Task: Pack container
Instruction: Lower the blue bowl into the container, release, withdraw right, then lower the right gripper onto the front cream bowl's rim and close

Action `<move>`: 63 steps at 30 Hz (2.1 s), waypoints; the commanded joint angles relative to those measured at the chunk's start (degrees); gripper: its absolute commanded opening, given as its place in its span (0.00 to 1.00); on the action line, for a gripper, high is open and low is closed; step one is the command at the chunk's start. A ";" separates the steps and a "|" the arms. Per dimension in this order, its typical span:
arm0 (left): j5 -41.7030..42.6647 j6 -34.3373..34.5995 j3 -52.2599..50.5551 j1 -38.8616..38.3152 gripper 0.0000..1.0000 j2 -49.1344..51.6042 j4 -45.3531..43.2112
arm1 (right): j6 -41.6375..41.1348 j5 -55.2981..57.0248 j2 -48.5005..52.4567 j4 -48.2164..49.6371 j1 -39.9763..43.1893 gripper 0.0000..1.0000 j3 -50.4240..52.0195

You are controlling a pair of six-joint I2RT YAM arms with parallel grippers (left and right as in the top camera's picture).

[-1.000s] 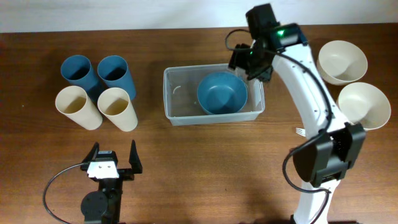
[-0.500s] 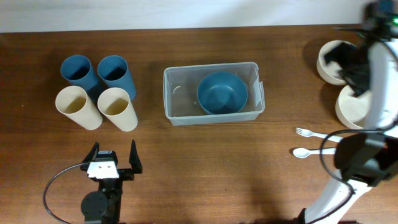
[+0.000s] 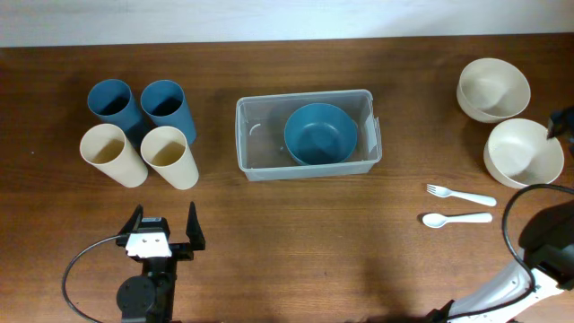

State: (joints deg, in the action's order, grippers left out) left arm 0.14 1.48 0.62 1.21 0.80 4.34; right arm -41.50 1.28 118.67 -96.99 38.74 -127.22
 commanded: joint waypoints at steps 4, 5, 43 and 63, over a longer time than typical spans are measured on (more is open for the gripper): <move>-0.13 -0.70 -0.13 0.35 1.00 -0.50 0.39 | 2.69 -0.04 -0.35 2.43 2.69 0.99 6.64; -0.13 -0.72 -0.13 0.35 1.00 -0.50 0.42 | 3.19 0.11 -0.59 4.17 2.71 0.99 8.02; -0.13 -0.70 -0.13 0.35 1.00 -0.50 0.42 | 12.41 -10.97 -0.96 40.52 6.73 0.99 37.31; -0.13 -0.70 -0.13 0.35 1.00 -0.50 0.39 | 14.32 -11.19 -0.92 45.40 5.88 0.99 39.58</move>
State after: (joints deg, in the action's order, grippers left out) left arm 0.14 1.48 0.62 1.21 0.78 4.34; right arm -28.03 -9.39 118.67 -51.94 44.84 -88.16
